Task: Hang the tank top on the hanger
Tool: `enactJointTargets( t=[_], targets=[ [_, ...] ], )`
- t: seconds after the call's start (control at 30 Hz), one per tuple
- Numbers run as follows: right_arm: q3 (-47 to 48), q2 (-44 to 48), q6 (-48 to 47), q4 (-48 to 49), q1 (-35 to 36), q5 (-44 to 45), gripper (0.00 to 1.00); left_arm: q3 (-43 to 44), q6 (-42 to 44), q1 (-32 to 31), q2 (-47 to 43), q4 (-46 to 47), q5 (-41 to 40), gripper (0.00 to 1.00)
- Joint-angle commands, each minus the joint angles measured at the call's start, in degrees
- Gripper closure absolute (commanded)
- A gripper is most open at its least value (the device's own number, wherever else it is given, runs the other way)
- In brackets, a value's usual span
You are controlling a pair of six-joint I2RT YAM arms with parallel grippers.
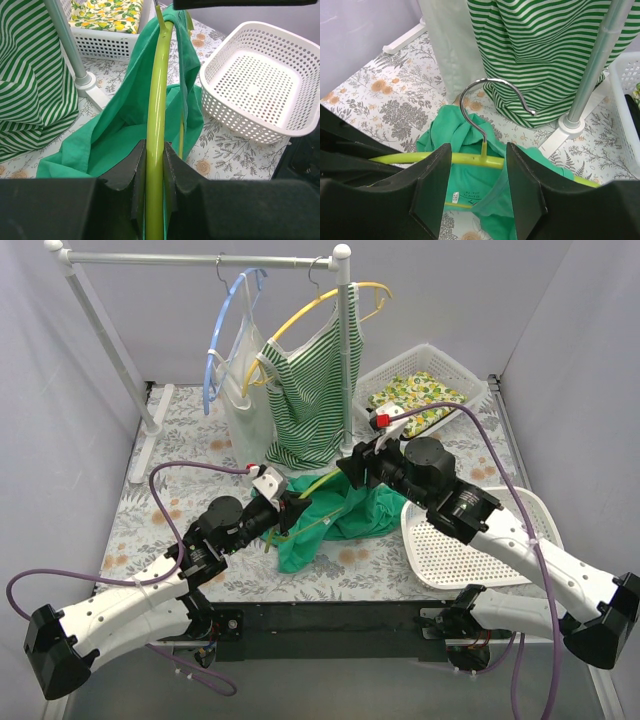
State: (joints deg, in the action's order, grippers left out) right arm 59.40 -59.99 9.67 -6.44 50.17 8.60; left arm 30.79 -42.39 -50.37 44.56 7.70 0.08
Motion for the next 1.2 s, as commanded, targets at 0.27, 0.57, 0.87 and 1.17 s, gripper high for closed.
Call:
enactJointTargets(
  t=[0.27, 0.57, 0.87, 1.17],
  targets=[
    [1.07, -6.72, -2.38, 5.91, 0.19, 2.03, 0.52, 2.70, -0.50, 0.01, -1.22, 3.90, 2.92, 1.00],
    [-1.30, -6.20, -2.82, 8.98, 0.28, 1.94, 0.99, 4.28, -4.62, 0.01, 1.76, 3.99, -1.11, 0.77],
    [-3.49, -5.58, -5.80, 9.07, 1.24, 6.87, 0.99, 6.74, -14.29, 0.10, 2.03, 1.27, -9.38, 0.35],
    [-5.17, -4.27, -8.35, 8.90, 1.86, 4.59, 0.99, 11.66, -24.84, 0.10, 0.09, -15.69, -29.69, 0.26]
  ],
)
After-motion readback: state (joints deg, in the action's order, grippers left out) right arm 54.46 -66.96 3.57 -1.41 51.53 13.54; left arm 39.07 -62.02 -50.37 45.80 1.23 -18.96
